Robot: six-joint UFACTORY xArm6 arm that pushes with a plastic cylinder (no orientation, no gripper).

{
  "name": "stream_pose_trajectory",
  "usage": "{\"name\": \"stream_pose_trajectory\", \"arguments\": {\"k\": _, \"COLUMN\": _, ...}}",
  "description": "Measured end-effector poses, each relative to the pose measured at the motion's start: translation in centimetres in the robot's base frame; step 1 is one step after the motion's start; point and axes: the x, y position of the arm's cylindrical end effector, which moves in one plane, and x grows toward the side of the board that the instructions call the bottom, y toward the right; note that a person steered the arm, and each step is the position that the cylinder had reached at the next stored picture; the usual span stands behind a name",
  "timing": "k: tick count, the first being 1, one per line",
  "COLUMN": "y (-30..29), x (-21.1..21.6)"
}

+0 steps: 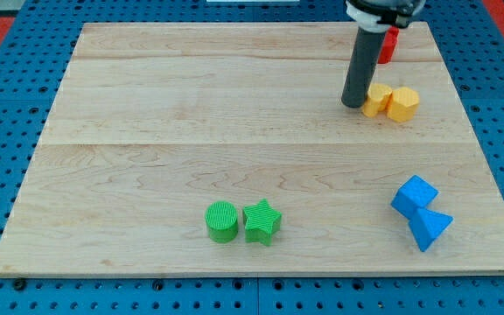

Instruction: Push the yellow heart to the red circle

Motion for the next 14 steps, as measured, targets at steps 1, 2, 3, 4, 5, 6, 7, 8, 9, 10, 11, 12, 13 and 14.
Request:
{"name": "stream_pose_trajectory", "arguments": {"k": 1, "y": -0.2, "x": -1.3}}
{"name": "stream_pose_trajectory", "arguments": {"k": 2, "y": -0.8, "x": 1.4}}
{"name": "stream_pose_trajectory", "arguments": {"k": 3, "y": 0.4, "x": 4.3}}
{"name": "stream_pose_trajectory", "arguments": {"k": 4, "y": 3.0, "x": 5.1}}
{"name": "stream_pose_trajectory", "arguments": {"k": 5, "y": 5.0, "x": 2.5}}
{"name": "stream_pose_trajectory", "arguments": {"k": 6, "y": 5.3, "x": -1.5}}
{"name": "stream_pose_trajectory", "arguments": {"k": 7, "y": 5.0, "x": -2.1}}
{"name": "stream_pose_trajectory", "arguments": {"k": 8, "y": 4.6, "x": 0.0}}
{"name": "stream_pose_trajectory", "arguments": {"k": 9, "y": 3.3, "x": 1.6}}
{"name": "stream_pose_trajectory", "arguments": {"k": 10, "y": 1.0, "x": 1.0}}
{"name": "stream_pose_trajectory", "arguments": {"k": 11, "y": 1.7, "x": -2.6}}
{"name": "stream_pose_trajectory", "arguments": {"k": 12, "y": 2.4, "x": -4.1}}
{"name": "stream_pose_trajectory", "arguments": {"k": 13, "y": -0.9, "x": -3.7}}
{"name": "stream_pose_trajectory", "arguments": {"k": 14, "y": -7.9, "x": -4.7}}
